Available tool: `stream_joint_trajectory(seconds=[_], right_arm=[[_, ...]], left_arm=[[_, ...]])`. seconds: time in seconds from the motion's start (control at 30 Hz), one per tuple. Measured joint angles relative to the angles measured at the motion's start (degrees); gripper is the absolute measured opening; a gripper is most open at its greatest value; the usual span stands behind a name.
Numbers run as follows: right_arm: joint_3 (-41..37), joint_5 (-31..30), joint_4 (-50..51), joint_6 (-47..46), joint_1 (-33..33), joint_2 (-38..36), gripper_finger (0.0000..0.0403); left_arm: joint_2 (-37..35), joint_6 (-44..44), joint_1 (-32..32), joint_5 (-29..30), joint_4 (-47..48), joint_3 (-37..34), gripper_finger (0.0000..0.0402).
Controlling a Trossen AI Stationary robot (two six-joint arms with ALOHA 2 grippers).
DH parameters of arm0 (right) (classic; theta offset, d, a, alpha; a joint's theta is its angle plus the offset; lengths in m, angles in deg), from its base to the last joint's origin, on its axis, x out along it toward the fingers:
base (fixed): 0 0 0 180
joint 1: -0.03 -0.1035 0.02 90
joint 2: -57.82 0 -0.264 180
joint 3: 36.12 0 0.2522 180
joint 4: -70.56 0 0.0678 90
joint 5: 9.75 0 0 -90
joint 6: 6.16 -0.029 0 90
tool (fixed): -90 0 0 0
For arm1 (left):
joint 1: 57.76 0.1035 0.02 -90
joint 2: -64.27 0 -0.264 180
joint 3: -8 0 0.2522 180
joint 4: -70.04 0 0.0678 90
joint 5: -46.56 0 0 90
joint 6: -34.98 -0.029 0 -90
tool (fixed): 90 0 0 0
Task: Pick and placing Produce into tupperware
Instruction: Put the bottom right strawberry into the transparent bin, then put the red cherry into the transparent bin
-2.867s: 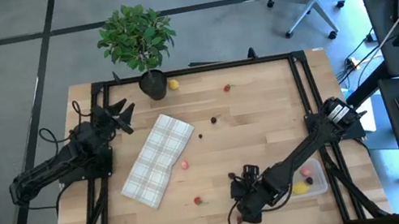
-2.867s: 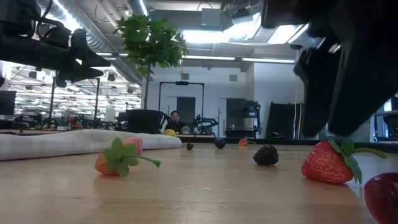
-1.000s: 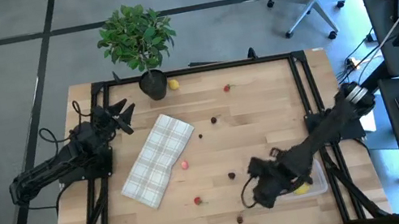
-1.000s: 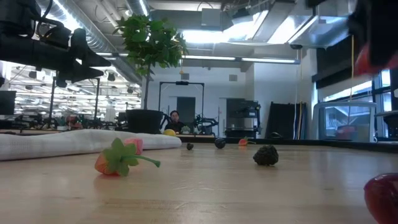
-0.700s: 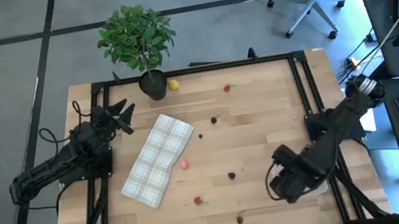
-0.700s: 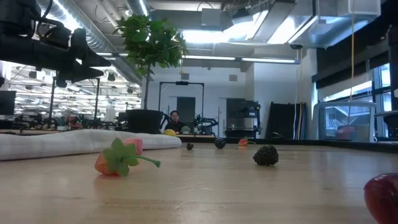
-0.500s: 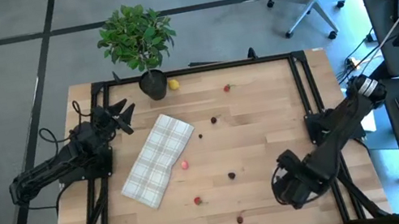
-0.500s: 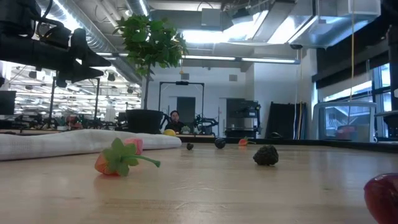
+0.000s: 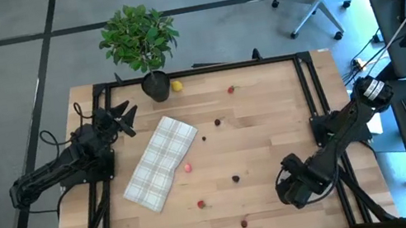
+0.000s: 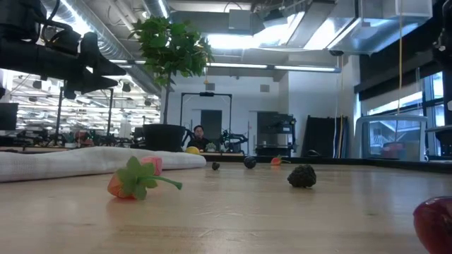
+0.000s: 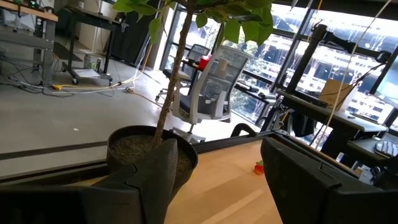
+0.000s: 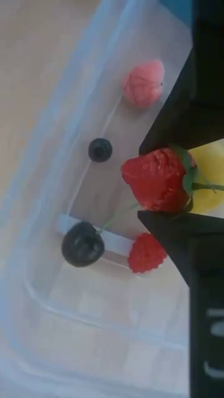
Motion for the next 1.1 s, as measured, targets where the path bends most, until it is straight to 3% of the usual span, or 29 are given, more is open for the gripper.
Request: stream_joint_trajectory(seconds=[0.4,0.67,0.73,0.9,1.1], right_arm=[[0.44,0.19,0.70,3.07,0.00,-0.37,0.0220],[10.66,-0.38,11.19,7.17,0.00,-0.46,0.0242],[13.89,-1.63,11.91,10.85,0.04,-0.50,0.0242],[19.47,-11.19,6.08,25.75,0.30,-0.52,0.0242],[17.58,-18.09,-11.52,56.72,0.42,0.92,0.0233]], left_arm=[[-0.01,-0.02,0.00,0.00,0.00,-0.01,0.0225],[0.01,-0.02,0.00,0.00,0.00,0.00,0.0225],[-0.01,-0.02,0.00,0.00,0.00,-0.01,0.0225],[0.01,-0.02,-0.01,0.00,-0.01,0.00,0.0225],[0.01,-0.02,0.00,0.00,0.00,0.01,0.0225]])
